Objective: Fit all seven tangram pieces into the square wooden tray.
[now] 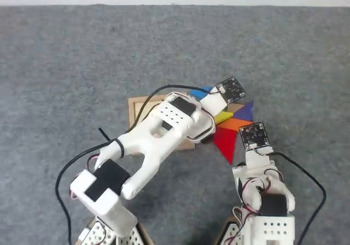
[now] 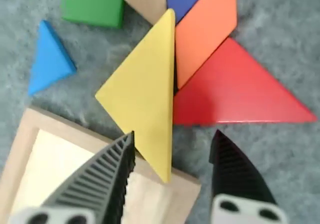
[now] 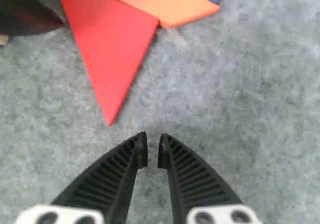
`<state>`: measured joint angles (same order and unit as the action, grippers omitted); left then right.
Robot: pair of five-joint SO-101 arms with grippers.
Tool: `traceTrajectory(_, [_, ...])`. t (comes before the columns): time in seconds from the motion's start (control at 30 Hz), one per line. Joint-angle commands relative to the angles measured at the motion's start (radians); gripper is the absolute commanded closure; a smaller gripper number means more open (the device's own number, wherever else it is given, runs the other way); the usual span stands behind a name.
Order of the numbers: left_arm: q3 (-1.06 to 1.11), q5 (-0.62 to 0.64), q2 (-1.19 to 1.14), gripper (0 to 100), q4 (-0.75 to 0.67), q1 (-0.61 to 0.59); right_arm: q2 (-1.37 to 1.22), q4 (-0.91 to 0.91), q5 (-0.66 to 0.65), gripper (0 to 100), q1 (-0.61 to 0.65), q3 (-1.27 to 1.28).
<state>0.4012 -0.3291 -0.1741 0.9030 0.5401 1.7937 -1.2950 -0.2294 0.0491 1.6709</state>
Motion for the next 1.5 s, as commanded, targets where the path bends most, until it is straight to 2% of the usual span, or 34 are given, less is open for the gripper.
traceTrajectory(0.0, [0.013, -0.014, 0.014, 76, -0.063, -0.006, -0.002, 0.001, 0.003, 94.3, 0.002, 0.012])
traceTrajectory(0.27, [0.012, -0.014, 0.014, 76, -0.074, -0.005, -0.002, 0.002, 0.011, 94.3, 0.016, 0.012])
traceTrajectory(0.43, [0.01, -0.014, 0.014, 76, -0.074, -0.005, -0.002, -0.002, 0.009, 94.3, 0.081, 0.012])
traceTrajectory(0.6, [0.01, -0.014, 0.014, 76, -0.074, -0.005, -0.002, -0.002, 0.003, 94.3, 0.216, 0.012])
traceTrajectory(0.73, [0.013, -0.014, 0.014, 76, -0.072, -0.006, -0.002, -0.002, 0.0, 94.0, 0.255, 0.012])
traceTrajectory(0.83, [0.015, -0.014, 0.014, 76, -0.071, -0.008, 0.013, 0.093, -0.055, 94.0, 0.148, 0.003])
traceTrajectory(0.97, [0.012, -0.014, 0.014, 76, -0.071, -0.02, 0.022, 0.318, -0.203, 93.9, -0.191, -0.046])
traceTrajectory(1.07, [0.008, -0.017, 0.014, 76, -0.072, -0.026, 0.018, 0.444, -0.083, 93.9, -0.432, -0.132])
traceTrajectory(1.13, [0.008, -0.043, 0.014, 76, -0.074, -0.028, 0.018, 0.444, 0.028, 93.9, -0.521, -0.195])
traceTrajectory(1.2, [0.007, -0.052, 0.014, 76, -0.078, -0.028, 0.018, 0.392, 0.048, 93.9, -0.526, -0.222])
traceTrajectory(1.3, [0.007, -0.055, 0.008, 76, -0.087, -0.028, 0.018, 0.321, 0.044, 93.9, -0.466, -0.195])
traceTrajectory(1.47, [-0.079, -0.055, -0.115, 76, -0.081, -0.032, 0.018, 0.355, 0.012, 93.9, -0.455, -0.121])
